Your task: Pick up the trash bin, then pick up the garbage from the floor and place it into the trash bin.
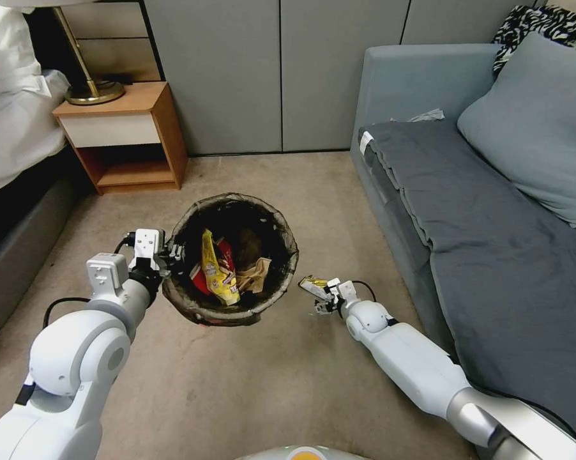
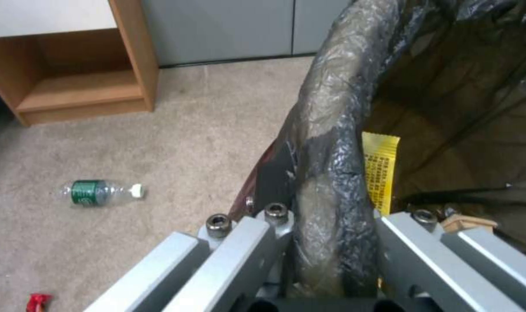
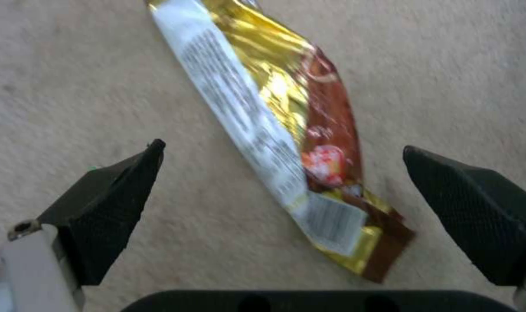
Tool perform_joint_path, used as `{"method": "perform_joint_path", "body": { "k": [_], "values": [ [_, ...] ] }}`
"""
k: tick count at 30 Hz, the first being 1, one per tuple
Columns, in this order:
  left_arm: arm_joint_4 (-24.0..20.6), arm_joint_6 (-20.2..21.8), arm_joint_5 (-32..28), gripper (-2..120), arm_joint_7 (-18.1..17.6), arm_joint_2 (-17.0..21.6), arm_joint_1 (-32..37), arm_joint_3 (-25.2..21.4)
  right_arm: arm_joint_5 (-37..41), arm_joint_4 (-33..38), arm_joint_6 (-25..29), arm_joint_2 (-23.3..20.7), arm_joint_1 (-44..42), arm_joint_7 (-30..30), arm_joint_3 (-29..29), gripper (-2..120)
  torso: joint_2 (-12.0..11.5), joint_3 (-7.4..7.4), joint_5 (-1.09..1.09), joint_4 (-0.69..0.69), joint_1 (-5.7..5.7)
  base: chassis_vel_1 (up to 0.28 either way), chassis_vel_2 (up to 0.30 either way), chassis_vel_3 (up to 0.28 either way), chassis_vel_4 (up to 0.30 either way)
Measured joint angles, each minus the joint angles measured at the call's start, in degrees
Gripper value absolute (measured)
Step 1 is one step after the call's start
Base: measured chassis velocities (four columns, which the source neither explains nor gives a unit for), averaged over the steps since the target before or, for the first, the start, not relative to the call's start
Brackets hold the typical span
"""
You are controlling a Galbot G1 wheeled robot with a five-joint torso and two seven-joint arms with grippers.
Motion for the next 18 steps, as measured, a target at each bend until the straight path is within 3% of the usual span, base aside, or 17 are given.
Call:
{"method": "perform_joint_path", "body": {
  "k": [13,18],
  "values": [
    [0.29,0.00,0.06,1,0.09,-0.16,0.05,0.23,-0.59,-5.35,0.82,1.56,1.44,-1.38,1.94,100,0.00,0.00,0.01,0.01,0.00,0.000,0.000,0.000,0.000],
    [0.29,0.00,0.22,1,0.10,-0.25,0.32,0.27,-3.12,-10.83,2.17,3.63,3.03,-2.80,2.77,100,0.00,0.00,0.00,0.01,0.00,0.000,0.000,0.000,0.000]
  ]
}}
